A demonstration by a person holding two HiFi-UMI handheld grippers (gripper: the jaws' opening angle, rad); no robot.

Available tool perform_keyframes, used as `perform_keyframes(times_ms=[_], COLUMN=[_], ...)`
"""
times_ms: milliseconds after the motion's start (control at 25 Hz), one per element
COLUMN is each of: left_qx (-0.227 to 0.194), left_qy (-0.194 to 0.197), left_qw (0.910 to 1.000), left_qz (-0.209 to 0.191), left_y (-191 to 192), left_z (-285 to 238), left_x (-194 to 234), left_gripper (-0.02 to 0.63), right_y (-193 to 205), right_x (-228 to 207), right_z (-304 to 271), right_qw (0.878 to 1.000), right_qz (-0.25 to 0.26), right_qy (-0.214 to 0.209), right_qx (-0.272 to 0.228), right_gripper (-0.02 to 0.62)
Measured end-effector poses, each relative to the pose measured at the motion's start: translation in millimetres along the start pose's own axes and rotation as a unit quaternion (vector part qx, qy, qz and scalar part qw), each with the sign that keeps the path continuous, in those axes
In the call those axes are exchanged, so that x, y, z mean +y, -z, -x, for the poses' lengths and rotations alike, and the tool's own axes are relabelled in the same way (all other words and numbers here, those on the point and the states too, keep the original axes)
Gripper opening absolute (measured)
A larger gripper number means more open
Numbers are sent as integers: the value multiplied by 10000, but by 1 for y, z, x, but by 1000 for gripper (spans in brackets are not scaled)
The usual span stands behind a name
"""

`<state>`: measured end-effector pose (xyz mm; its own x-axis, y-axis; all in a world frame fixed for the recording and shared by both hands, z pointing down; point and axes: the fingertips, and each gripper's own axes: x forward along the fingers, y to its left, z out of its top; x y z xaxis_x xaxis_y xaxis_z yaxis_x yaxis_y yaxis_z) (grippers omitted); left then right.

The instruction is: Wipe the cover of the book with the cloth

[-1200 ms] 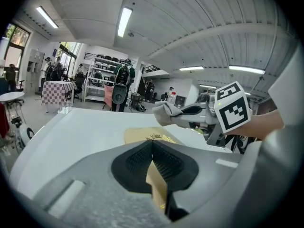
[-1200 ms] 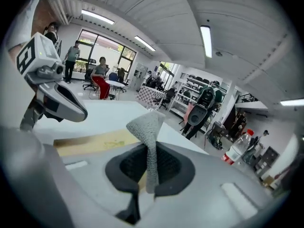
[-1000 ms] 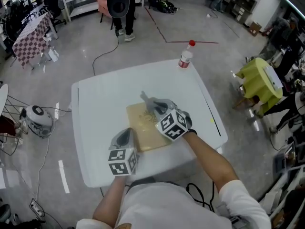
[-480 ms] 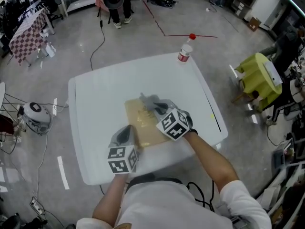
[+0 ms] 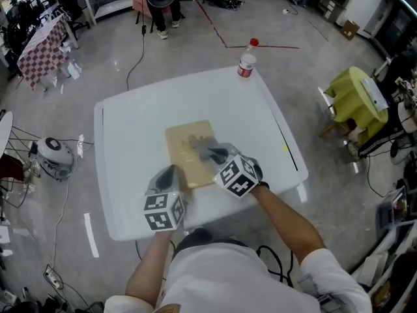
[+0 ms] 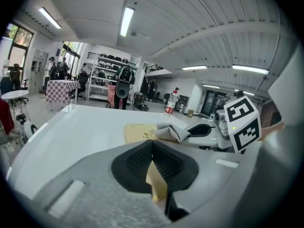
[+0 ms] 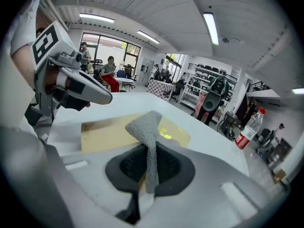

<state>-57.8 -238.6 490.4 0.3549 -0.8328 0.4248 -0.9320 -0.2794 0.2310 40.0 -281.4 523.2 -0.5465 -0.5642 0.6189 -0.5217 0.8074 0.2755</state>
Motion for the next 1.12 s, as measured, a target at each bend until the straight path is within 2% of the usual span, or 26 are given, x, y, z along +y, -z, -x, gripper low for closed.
perform_keyframes(times_ms=[560,800,960,1120], left_qx=[-62,-85,-120,-165], left_qy=[-331,-363,-379,-446], left_qw=[9994,9993,9992,9989], left_qz=[4,12,29,54], left_y=[6,8,6,1], left_z=[14,12,11,9], left_x=[-12,-14,-11,0], left_gripper=[6,6,6,6], right_y=[23,27,13,-25], right_x=[55,79,74,44], right_z=[52,72,82,82], right_qw=[9974,9941,9945,9954], right_qz=[-126,49,111,296], right_qy=[-703,-1078,-1019,-710], right_qx=[-85,-68,-226,-567], right_gripper=[17,17,17,17])
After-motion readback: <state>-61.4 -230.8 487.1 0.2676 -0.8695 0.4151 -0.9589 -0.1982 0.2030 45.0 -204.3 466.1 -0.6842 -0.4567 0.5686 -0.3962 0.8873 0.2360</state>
